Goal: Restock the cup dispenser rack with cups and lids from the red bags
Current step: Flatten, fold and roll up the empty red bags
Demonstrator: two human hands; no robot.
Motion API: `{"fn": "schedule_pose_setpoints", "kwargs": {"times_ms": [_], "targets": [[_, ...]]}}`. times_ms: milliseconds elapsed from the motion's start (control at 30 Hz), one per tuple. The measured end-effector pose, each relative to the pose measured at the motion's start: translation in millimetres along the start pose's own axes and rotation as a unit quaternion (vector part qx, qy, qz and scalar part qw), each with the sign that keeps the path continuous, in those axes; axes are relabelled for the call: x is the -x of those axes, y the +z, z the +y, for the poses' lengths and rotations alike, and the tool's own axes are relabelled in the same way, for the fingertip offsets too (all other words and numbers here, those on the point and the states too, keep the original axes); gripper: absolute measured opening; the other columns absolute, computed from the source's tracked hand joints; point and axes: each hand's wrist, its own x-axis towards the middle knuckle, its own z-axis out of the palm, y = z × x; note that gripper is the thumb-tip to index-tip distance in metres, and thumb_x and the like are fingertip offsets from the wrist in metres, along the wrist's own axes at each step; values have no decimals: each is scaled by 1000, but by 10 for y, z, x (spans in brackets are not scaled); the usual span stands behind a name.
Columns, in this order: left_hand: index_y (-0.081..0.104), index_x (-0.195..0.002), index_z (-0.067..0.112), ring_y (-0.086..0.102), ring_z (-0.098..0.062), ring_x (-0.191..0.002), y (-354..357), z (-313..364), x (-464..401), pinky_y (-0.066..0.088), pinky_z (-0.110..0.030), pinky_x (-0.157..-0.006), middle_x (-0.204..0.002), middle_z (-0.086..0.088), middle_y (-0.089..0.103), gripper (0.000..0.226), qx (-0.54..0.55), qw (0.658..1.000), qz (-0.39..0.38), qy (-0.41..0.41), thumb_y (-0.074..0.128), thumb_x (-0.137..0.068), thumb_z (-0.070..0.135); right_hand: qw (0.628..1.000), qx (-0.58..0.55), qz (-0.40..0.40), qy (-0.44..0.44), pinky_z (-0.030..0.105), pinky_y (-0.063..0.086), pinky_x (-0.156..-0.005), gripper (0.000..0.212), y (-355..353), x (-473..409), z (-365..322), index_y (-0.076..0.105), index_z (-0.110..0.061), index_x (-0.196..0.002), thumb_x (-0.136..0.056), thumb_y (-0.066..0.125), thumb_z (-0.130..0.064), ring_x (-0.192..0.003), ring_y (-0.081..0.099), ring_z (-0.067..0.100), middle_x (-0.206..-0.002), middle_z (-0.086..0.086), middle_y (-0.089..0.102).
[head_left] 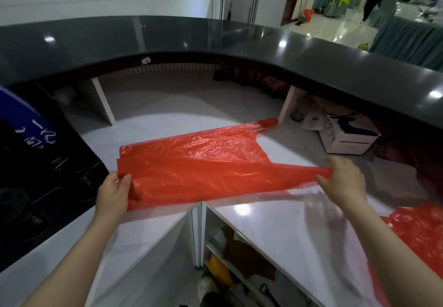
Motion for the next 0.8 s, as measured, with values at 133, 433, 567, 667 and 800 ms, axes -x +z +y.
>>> {"fn": "schedule_pose_setpoints", "kwargs": {"times_ms": [133, 433, 567, 667, 800], "targets": [[55, -83, 17, 59, -3, -61, 36, 36, -66, 47, -18, -60, -63, 10, 63, 19, 9, 999, 33, 9, 44, -99, 12, 949, -259, 83, 157, 46, 41, -96, 53, 233, 63, 65, 50, -4, -122, -81, 74, -27, -112, 52, 37, -123, 21, 53], [64, -91, 28, 61, -19, -85, -75, -33, -211, 47, -36, -76, -93, 1, 66, 19, 26, 998, 38, -50, 46, -99, 29, 907, -374, -192, 20, 33, 44, -101, 58, 693, -115, -344, 54, -19, -134, -81, 76, -25, -118, 54, 16, -127, -5, 55], [65, -95, 32, 61, -17, -89, -102, -47, -192, 46, -38, -84, -98, 2, 67, 18, 35, 996, 55, -65, 47, -99, 29, 811, -534, -237, -7, 16, 49, -78, 53, 675, -298, -690, 61, -27, -109, -61, 84, -27, -102, 62, 3, -110, -10, 67], [63, -94, 25, 60, -18, -87, -102, -30, -167, 45, -39, -84, -94, 2, 66, 17, 35, 995, 68, -66, 47, -99, 27, 764, -608, -216, -2, 40, 47, -96, 47, 690, -427, -826, 65, -12, -108, -64, 76, -25, -100, 65, 23, -106, 9, 71], [64, -88, 23, 59, -14, -77, -45, 43, -163, 48, -24, -73, -85, 3, 66, 15, 26, 994, 98, -42, 53, -97, 19, 791, -582, -190, -14, 36, 49, -87, 50, 661, -570, -723, 73, -14, -97, -56, 83, -39, -94, 70, 21, -97, 5, 75]]}}
